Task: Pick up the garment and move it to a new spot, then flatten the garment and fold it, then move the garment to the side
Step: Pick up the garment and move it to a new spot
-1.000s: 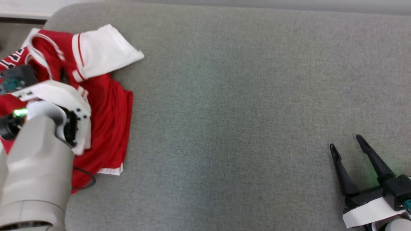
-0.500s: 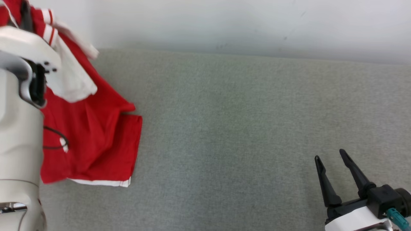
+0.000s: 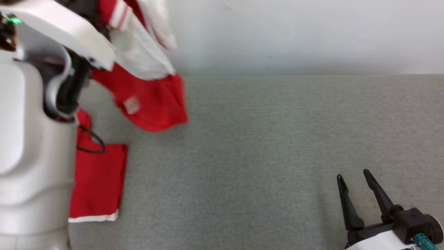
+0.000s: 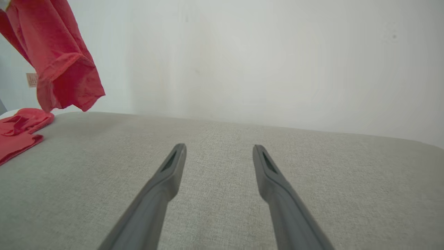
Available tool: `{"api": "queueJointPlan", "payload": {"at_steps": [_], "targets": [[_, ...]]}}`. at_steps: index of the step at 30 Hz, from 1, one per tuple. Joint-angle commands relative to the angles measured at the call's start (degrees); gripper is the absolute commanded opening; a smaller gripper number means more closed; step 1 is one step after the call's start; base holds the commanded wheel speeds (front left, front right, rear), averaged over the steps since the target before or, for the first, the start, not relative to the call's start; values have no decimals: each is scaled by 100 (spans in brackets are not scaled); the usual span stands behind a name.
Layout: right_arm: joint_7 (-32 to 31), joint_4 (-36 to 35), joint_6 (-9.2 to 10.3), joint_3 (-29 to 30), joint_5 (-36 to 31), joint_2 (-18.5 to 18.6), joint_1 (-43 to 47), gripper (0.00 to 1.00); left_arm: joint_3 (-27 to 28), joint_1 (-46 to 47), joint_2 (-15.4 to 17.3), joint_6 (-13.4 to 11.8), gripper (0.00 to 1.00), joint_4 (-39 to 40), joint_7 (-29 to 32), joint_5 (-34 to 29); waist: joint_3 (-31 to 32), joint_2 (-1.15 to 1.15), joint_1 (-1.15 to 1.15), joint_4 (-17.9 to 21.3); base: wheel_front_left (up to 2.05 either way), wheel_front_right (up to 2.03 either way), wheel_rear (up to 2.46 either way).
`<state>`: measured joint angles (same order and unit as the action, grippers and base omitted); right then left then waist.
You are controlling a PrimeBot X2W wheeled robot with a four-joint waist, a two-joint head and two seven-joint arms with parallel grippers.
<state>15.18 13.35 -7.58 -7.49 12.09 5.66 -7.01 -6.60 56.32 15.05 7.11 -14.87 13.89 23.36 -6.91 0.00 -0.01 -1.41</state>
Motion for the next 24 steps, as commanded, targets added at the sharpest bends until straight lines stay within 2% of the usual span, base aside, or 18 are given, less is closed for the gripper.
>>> {"api": "queueJointPlan", "payload": {"at_steps": [1,7,11,16,24], "targets": [[-5,-15,16,5,-21,5,-21,100,-19,-153,-13,14,0,176,88,93,1,0,1,132,0,0,0],[-5,-62,16,-34,27,-69,-126,100,-455,-1090,-419,-119,0,1568,853,401,-32,0,1,618,0,0,0],[-5,-65,16,-46,68,-114,-202,100,-975,-1623,-802,-207,0,1747,1056,445,-75,0,1,979,0,0,0],[-5,-64,15,-185,158,-191,-335,100,-1678,-1963,-1110,-287,0,1214,993,473,-191,0,1,1516,0,0,0],[-5,-22,15,-301,315,-264,-408,100,-2729,-1727,-1201,-319,0,-309,499,472,-392,0,1,2134,0,0,0]]}}
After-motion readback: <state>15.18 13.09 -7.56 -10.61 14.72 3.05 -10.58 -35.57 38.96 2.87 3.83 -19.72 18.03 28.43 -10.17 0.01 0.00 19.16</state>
